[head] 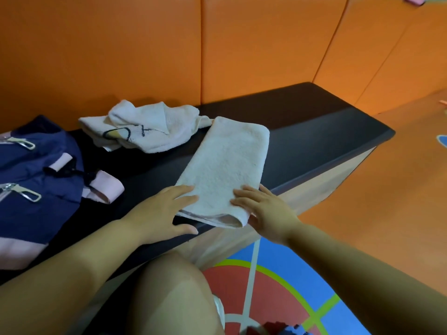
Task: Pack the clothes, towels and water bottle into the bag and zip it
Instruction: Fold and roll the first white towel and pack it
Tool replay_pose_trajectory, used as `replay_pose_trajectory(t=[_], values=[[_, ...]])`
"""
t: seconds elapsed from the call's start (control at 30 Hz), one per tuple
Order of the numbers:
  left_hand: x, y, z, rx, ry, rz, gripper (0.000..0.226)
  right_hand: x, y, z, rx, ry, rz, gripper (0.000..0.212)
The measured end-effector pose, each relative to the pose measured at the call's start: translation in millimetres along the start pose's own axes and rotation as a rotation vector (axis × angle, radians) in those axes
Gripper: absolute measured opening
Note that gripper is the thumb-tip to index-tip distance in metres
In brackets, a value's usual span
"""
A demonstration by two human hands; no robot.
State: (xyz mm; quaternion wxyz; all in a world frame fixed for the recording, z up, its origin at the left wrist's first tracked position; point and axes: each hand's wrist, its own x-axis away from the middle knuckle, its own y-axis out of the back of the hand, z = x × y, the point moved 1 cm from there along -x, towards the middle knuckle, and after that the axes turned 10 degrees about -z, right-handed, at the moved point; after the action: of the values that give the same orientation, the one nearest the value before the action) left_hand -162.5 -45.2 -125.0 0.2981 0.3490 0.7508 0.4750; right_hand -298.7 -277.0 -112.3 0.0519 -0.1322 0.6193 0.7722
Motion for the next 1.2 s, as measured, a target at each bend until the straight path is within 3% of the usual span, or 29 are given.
replay_pose_trajectory(t=[0.1,0.23,0.3,0.5,0.6,0.77,0.9,1.1,1.2], values=[[4.4,2.6,-7.6,0.043,0.006,-0.038,0.099,0.4,16.8,0.5,-0.220,-0.224,0.061,0.038],[10.3,8.9,-14.4,0.158,0.014,-0.190,0.036,5.7,34.9,-2.2,-0.397,-0.353,0.097,0.019],[11.9,17.2,-18.8,0.250,0.025,-0.237,0.024,10.2,39.1,-5.9,-0.467,-0.411,0.089,0.017],[-1.4,46.4,-36.1,0.826,0.184,-0.239,0.022,10.8,58.6,-7.0,-0.758,-0.535,-0.078,0.019],[-21.3,51.1,-46.6,0.886,0.232,-0.293,0.014,1.2,63.9,-11.2,-0.817,-0.628,-0.157,0.018],[-61.3,35.0,-53.7,0.955,0.449,-0.286,0.028,-14.3,48.4,-31.7,-0.792,-0.876,-0.250,0.027],[-78.6,13.2,-43.4,0.782,0.507,-0.194,0.037,-25.3,31.1,-50.4,-0.654,-1.008,-0.263,0.030],[-98.0,-2.3,-36.3,0.505,0.473,-0.159,0.044,-33.8,12.6,-71.0,-0.318,-1.014,-0.212,0.033],[-106.9,-4.2,-38.7,0.392,0.431,-0.139,0.048,-35.0,9.3,-78.8,-0.260,-1.022,-0.191,0.036]])
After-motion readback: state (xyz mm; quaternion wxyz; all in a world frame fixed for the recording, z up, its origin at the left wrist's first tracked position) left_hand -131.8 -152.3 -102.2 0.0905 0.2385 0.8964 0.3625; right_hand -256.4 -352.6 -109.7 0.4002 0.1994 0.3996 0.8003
